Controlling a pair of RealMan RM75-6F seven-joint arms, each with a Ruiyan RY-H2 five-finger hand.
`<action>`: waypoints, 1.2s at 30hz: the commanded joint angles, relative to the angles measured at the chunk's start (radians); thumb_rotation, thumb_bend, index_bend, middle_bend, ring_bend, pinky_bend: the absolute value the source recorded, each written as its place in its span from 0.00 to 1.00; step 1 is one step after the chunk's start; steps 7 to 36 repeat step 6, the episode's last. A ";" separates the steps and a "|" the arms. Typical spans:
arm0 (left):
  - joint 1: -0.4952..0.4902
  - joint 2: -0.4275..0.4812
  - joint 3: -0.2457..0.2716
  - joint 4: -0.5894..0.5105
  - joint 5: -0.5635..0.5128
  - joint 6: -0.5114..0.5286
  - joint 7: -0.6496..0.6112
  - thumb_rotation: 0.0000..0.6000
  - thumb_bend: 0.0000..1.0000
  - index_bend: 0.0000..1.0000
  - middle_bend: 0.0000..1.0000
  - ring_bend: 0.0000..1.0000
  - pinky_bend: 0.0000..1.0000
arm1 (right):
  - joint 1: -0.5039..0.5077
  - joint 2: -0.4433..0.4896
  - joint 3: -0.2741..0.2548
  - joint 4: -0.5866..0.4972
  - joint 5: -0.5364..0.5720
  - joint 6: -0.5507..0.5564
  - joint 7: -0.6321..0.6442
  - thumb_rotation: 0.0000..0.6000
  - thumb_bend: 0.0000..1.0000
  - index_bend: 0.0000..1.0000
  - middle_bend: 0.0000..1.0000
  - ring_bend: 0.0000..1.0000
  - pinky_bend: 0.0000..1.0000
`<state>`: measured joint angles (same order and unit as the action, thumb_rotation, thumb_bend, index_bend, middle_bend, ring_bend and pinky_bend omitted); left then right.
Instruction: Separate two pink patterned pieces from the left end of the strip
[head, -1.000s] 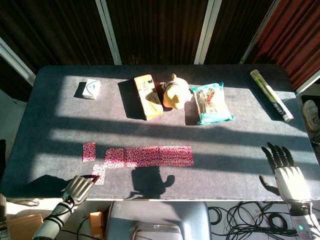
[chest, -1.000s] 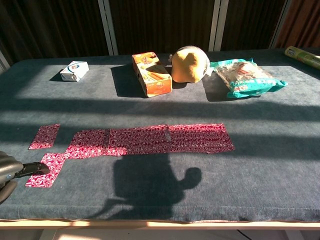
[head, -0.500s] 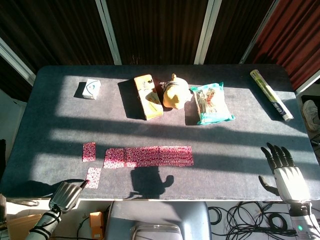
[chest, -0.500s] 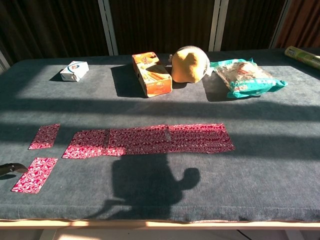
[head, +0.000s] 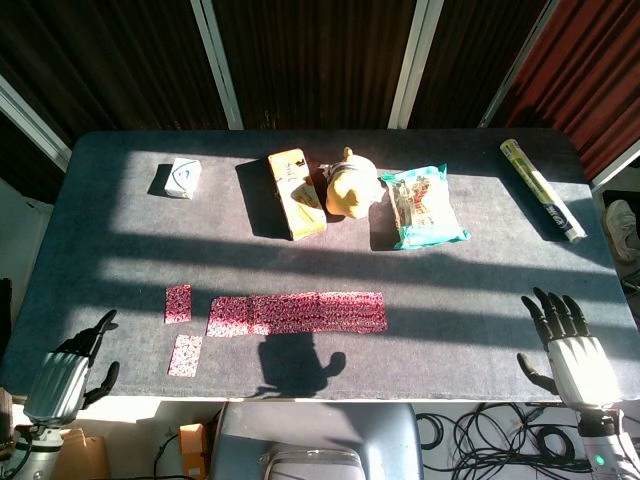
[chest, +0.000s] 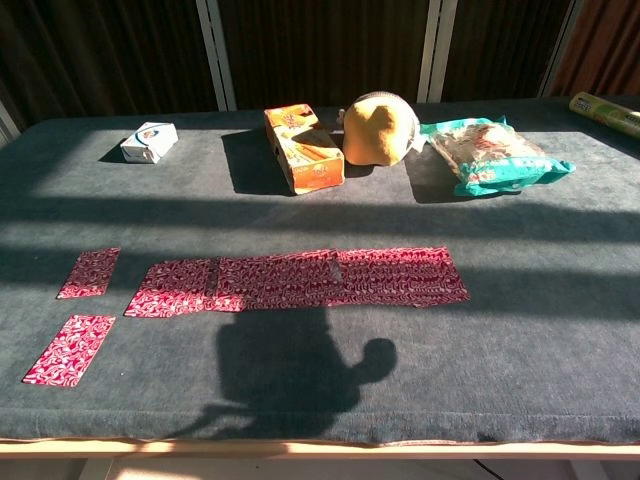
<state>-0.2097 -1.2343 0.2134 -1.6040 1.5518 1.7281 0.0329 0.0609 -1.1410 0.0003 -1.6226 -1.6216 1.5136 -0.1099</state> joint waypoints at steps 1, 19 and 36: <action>0.069 -0.009 -0.045 0.158 0.070 0.053 -0.169 1.00 0.41 0.00 0.00 0.00 0.16 | 0.000 -0.002 0.001 -0.002 -0.001 0.002 -0.008 1.00 0.26 0.00 0.00 0.00 0.00; 0.066 0.011 -0.041 0.155 0.079 -0.009 -0.171 1.00 0.41 0.00 0.00 0.00 0.10 | 0.000 -0.008 0.001 -0.003 0.005 -0.006 -0.022 1.00 0.26 0.00 0.00 0.00 0.00; 0.066 0.011 -0.041 0.155 0.079 -0.009 -0.171 1.00 0.41 0.00 0.00 0.00 0.10 | 0.000 -0.008 0.001 -0.003 0.005 -0.006 -0.022 1.00 0.26 0.00 0.00 0.00 0.00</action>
